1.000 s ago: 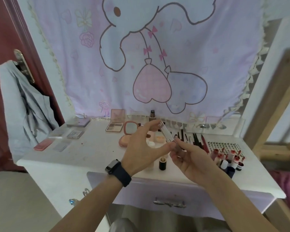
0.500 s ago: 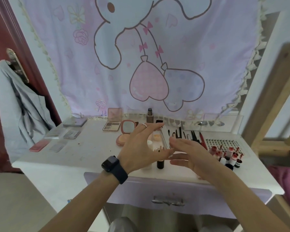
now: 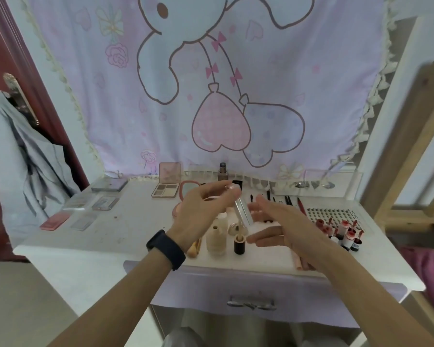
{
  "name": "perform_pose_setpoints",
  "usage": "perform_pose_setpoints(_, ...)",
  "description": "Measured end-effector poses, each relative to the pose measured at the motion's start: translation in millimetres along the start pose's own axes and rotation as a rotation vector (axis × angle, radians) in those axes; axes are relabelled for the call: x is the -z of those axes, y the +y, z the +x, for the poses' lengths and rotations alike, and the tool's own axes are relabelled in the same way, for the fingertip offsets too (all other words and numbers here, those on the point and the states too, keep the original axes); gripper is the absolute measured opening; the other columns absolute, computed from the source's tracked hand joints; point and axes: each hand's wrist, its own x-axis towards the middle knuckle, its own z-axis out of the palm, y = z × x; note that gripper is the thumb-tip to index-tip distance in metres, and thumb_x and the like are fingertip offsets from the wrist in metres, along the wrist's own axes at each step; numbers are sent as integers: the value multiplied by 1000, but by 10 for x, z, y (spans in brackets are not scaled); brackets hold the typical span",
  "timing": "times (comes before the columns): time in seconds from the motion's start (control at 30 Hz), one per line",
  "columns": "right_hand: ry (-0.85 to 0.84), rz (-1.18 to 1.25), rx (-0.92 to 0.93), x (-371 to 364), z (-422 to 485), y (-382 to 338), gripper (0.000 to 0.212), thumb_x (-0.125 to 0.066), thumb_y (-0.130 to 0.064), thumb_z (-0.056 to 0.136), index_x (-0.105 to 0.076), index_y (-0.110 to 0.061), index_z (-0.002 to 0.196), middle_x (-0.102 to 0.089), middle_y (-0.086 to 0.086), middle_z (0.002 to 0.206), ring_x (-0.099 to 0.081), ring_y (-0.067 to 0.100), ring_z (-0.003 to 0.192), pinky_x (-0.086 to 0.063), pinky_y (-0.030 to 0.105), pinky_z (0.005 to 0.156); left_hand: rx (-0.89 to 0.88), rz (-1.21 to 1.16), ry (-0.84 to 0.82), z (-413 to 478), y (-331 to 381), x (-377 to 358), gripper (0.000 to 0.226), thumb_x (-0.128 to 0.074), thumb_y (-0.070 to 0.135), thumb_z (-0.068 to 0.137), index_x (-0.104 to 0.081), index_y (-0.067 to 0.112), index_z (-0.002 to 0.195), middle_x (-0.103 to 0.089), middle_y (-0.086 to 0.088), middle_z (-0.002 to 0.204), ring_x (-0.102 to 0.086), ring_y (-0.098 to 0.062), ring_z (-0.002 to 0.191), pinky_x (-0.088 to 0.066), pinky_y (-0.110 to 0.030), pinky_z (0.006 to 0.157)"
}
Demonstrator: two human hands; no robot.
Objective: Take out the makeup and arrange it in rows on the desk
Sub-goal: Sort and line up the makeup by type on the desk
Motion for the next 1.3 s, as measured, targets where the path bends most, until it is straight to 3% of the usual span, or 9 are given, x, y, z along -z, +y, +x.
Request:
perform_pose_setpoints(0.07,6,-138,111,31,-17,-29,43,-65,-56,83,-66,-38,121,-69,-21,116,-71,8,103,-56,39,96,178,-235,-23,41,62,47,28,-66,45,89,-70,19,97,-75,5,81,-72,-13,83,-54,-41,97)
perform_pose_setpoints(0.17,20,-326,242,44,-11,-55,48,-80,-49,74,-63,-49,119,-54,-37,129,-55,-10,118,-48,29,102,369,-313,-74,129,45,91,43,-67,51,87,-62,14,108,-77,-9,90,-74,-23,85,-56,-38,88)
perform_pose_setpoints(0.27,20,-390,331,31,27,-32,51,-87,-44,70,-64,-44,115,-48,-33,140,-47,-7,129,-41,30,107,470,-264,-149,137,2,98,74,-75,59,75,-57,6,124,-75,-17,99,-74,-28,91,-57,-36,83)
perform_pose_setpoints(0.4,7,-372,335,-3,71,-1,51,-92,-28,70,-61,-31,110,-62,-22,128,-55,0,124,-44,37,109,505,-255,-233,111,28,65,77,-75,58,75,-55,3,126,-75,-20,99,-74,-31,93,-58,-40,91)
perform_pose_setpoints(0.57,80,-302,349,-9,75,7,57,-94,-21,66,-59,-27,111,-69,-14,116,-65,4,112,-51,34,103,492,-292,-289,120,18,90,85,-83,56,68,-54,2,128,-72,-22,109,-71,-35,101,-56,-44,94)
perform_pose_setpoints(0.77,85,-242,351,18,59,23,69,-91,-16,69,-56,-31,127,-71,-13,117,-67,8,110,-58,35,93,528,-318,-354,89,35,105,60,-81,44,76,-64,11,124,-69,-21,118,-70,-39,101,-57,-39,79)
perform_pose_setpoints(1.0,63,-242,368,85,58,26,76,-90,-13,68,-58,-35,134,-72,-16,115,-69,7,106,-59,24,80,567,-364,-352,86,79,81,64,-82,42,73,-64,9,124,-72,-21,111,-71,-35,90,-56,-33,68)
perform_pose_setpoints(1.3,94,-256,393,111,82,52,72,-90,-17,71,-57,-39,132,-70,-13,118,-67,10,110,-61,38,86,595,-342,-350,92,169,-35,42,-67,38,85,-62,13,118,-70,-15,102,-67,-33,88,-53,-31,62)
